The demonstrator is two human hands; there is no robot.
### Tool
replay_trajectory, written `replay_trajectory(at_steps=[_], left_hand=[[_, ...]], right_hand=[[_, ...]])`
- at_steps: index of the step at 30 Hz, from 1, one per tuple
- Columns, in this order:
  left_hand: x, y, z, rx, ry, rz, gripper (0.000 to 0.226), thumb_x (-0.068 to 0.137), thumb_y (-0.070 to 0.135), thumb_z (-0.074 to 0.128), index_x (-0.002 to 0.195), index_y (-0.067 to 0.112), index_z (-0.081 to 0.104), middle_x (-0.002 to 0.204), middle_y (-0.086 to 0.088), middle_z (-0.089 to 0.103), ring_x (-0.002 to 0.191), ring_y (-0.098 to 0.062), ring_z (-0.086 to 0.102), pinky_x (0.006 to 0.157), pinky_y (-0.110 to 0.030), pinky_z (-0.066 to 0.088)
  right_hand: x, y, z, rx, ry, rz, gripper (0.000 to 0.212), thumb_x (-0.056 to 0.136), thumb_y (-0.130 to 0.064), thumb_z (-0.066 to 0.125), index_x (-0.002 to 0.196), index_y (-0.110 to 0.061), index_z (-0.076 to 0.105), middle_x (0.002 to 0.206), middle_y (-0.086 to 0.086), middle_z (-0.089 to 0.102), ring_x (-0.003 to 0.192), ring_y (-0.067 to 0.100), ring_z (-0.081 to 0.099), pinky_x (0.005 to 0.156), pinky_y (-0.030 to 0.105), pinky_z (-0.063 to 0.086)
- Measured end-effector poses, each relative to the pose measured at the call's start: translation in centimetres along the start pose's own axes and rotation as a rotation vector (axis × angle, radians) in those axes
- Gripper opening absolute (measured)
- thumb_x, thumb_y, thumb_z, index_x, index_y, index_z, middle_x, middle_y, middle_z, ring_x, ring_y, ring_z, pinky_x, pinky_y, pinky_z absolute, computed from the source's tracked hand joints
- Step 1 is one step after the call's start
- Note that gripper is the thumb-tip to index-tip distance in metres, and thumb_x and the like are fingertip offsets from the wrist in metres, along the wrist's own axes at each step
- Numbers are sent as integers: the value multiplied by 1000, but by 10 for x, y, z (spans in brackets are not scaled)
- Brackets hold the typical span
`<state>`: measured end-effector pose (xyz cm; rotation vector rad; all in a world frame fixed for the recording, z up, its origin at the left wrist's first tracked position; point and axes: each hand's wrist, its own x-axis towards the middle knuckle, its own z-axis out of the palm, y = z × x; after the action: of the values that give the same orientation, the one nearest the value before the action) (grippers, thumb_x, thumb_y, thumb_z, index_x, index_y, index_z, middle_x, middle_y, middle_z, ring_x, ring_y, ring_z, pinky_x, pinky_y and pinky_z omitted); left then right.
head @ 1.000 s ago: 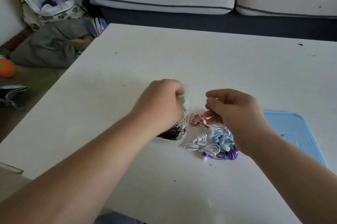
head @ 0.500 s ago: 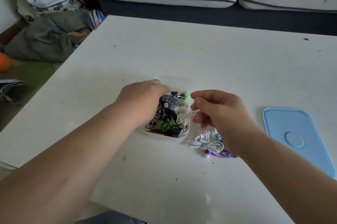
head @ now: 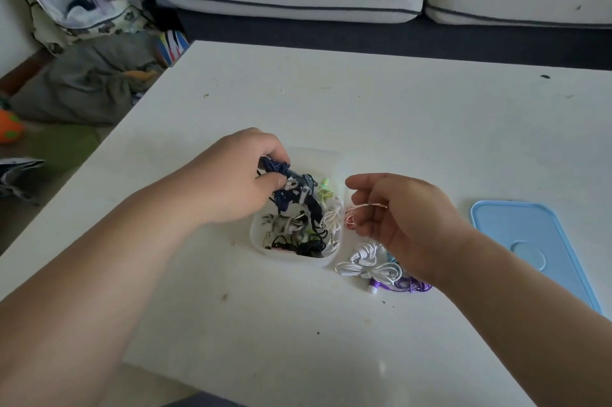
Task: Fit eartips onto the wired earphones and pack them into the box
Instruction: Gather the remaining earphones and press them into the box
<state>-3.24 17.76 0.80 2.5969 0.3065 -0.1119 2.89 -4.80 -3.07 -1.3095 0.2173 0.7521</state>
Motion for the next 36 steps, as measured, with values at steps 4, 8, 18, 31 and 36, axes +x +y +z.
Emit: replay_trajectory(at_steps=[4,8,18,31,36], left_hand=[[-7,10,-6,-196,-31,-61,15,93,21,71,97,36,71,92,11,72,83,-11,66,72,-28,48],[-12,18,-3,-187,-126,-136,25,83,12,65,85,35,75,84,11,71,67,-3,62,60,-20,48],[10,38,35,137,-83,-168,43,82,52,76,64,15,62,66,-2,65,63,-20,60,54,-28,42],[0,30,12,-465,-70,-107,31,94,13,73,116,34,74,97,11,79,84,0,71,85,-19,51],[0,28,4,-804,-104,-132,27,101,3,57,115,16,77,114,-10,77,107,-16,71,99,-34,53]], right_hand=[[-3,-4,1,24,-61,78,28,92,-2,49,102,3,74,70,8,53,55,23,50,49,32,43],[-5,-4,0,-22,-79,116,23,96,-13,54,102,-1,73,65,6,49,53,20,47,48,29,38],[-4,-3,2,-1,-98,98,20,95,-10,60,108,0,72,68,8,58,59,22,51,52,32,42],[-4,-4,-5,24,-128,49,21,95,-8,60,111,-2,73,66,7,55,52,19,50,51,31,42],[-2,-4,-6,-41,-201,13,31,96,-3,57,121,-14,71,66,4,52,56,20,49,52,32,41]])
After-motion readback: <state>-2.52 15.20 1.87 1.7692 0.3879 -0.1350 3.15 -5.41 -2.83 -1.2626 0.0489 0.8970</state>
